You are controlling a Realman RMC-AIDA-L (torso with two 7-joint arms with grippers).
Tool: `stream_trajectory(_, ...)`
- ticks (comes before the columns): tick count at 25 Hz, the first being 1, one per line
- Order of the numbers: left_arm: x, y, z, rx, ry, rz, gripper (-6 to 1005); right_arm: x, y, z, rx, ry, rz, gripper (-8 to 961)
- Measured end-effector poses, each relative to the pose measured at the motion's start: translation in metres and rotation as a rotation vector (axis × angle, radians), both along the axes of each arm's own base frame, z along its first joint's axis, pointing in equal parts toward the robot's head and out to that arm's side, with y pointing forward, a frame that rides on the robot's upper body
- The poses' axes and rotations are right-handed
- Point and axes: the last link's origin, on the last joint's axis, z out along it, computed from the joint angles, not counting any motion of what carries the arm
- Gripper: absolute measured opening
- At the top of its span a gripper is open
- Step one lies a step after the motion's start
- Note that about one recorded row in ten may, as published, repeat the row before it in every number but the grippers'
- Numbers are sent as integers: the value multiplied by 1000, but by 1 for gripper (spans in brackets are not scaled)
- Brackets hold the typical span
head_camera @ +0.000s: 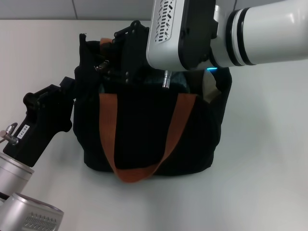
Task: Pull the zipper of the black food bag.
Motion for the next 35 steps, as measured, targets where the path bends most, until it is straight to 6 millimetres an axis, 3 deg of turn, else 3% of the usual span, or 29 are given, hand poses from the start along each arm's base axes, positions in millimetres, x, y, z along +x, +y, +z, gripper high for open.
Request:
stream_trajectory(6, 0, 0, 0, 0, 0, 0, 49, 3, 0, -2, -3, -10, -4, 430)
stream_trajectory(17, 0, 0, 0, 0, 0, 0, 50, 5, -1, -7, -7, -44, 13, 256)
stream_trajectory(22, 0, 0, 0, 2, -2, -3, 51, 4, -3, -10, -14, -53, 23, 100)
stream_trajectory(35, 2, -2, 2, 12, -11, -16, 52, 4, -10, -13, 4, -73, 59, 53)
